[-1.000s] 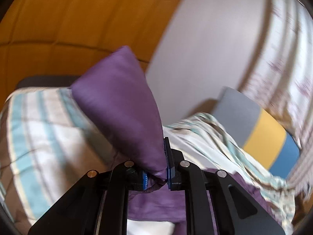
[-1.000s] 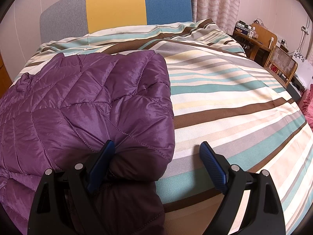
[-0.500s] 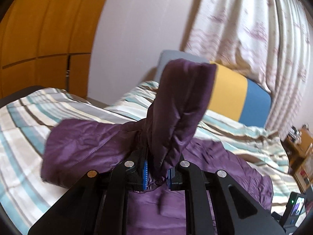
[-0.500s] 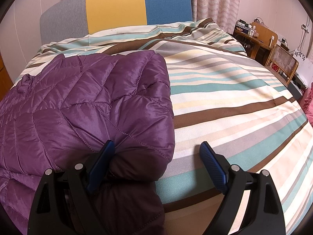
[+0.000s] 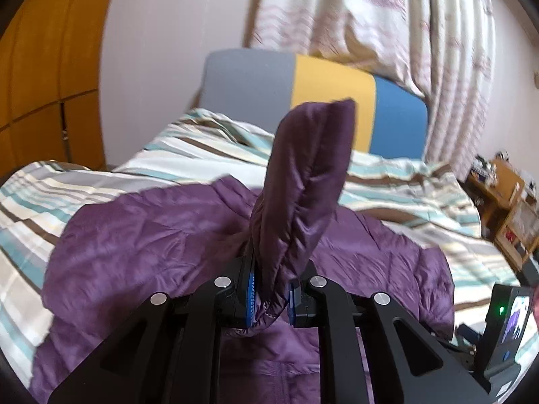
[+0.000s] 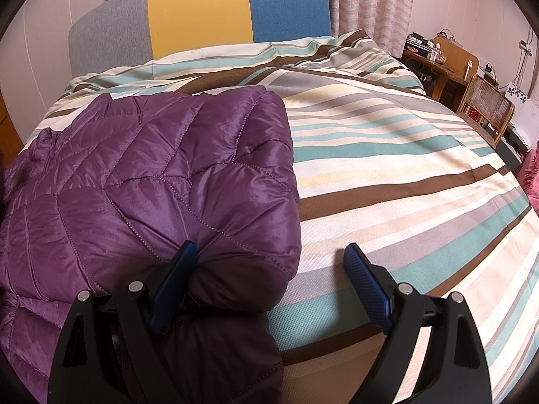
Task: Fold large clothes
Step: 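Lift the sleeve across the jacket body and open the left tool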
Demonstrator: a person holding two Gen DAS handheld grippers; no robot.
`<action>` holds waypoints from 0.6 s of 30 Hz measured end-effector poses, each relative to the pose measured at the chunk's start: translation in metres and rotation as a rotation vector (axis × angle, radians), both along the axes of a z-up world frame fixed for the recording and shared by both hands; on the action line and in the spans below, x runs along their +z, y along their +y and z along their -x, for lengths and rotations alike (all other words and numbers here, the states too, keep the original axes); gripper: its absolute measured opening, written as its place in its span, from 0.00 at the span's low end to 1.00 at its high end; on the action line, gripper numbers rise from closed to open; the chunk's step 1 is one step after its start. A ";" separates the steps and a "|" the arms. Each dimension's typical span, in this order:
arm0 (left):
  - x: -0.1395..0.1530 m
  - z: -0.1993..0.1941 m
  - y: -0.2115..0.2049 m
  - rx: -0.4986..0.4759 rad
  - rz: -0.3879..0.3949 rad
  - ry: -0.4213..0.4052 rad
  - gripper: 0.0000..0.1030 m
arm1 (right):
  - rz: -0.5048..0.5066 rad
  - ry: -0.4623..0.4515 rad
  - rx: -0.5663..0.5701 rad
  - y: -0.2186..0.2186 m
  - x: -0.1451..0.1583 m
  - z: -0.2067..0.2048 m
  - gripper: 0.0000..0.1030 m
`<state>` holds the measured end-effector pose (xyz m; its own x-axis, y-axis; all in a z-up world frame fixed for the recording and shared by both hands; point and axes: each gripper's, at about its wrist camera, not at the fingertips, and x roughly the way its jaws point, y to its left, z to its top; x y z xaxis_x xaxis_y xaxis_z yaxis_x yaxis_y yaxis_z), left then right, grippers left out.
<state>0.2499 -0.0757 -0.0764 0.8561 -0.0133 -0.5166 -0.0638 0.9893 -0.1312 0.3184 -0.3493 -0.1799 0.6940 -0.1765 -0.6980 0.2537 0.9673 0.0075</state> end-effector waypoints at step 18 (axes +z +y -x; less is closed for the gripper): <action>-0.038 -0.003 -0.050 -0.221 -0.042 0.121 0.87 | 0.003 -0.001 -0.001 0.000 0.000 0.000 0.86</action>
<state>0.2524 -0.1256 -0.1143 0.7668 -0.1699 -0.6189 0.1419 0.9853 -0.0947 0.3183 -0.3495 -0.1801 0.6943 -0.1789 -0.6971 0.2542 0.9671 0.0049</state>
